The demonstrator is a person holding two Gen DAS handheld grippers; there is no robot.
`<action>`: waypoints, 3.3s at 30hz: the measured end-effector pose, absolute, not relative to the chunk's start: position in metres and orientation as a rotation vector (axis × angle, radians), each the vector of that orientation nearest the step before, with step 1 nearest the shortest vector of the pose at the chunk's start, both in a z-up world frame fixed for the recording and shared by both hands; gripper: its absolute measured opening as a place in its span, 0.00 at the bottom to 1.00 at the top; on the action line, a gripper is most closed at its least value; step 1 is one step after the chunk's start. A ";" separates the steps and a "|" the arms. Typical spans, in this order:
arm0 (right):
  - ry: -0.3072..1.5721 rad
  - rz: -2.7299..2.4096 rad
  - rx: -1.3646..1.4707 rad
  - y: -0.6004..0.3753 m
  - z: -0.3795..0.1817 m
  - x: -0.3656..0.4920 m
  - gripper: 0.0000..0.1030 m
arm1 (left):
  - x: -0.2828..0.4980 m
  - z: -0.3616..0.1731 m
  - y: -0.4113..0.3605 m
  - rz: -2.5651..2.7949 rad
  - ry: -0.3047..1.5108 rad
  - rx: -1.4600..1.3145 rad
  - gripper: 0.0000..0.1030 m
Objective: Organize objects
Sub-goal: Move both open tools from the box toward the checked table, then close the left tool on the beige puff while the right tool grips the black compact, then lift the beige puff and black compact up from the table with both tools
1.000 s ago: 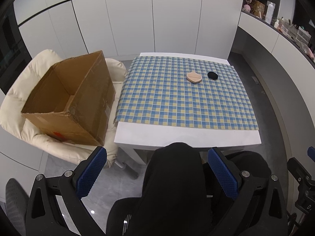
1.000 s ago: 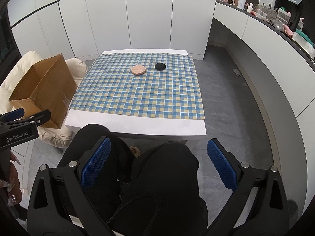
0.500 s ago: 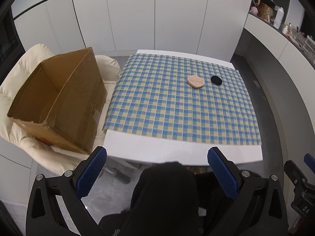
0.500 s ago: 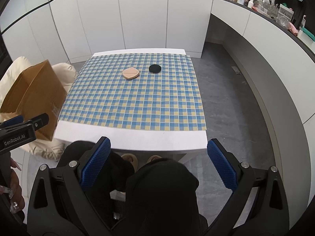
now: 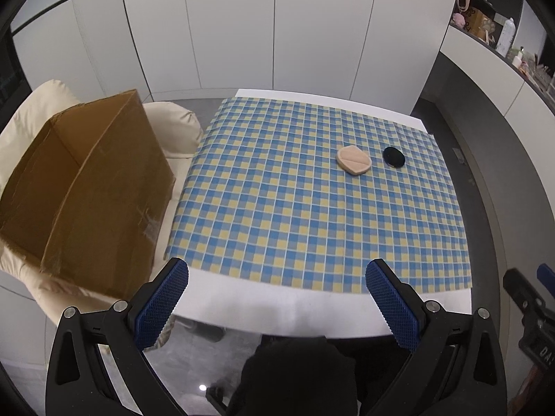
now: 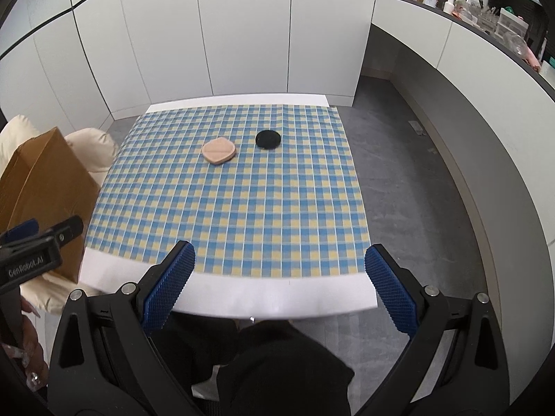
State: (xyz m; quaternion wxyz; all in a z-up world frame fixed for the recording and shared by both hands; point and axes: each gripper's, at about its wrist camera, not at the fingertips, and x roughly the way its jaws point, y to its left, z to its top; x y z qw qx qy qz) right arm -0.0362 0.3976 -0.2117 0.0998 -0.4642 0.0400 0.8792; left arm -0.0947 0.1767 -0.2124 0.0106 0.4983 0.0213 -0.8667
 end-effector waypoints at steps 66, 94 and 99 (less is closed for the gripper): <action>0.163 2.633 -1.468 0.464 -0.418 -0.320 0.45 | -0.344 -0.385 0.277 -2.668 0.047 1.696 0.99; 0.260 2.613 -1.478 0.498 -0.401 -0.301 0.45 | -0.365 -0.392 0.321 -2.702 0.010 1.729 0.59; 0.260 2.621 -1.480 0.498 -0.404 -0.303 0.45 | -0.363 -0.390 0.317 -2.689 -0.052 1.687 0.55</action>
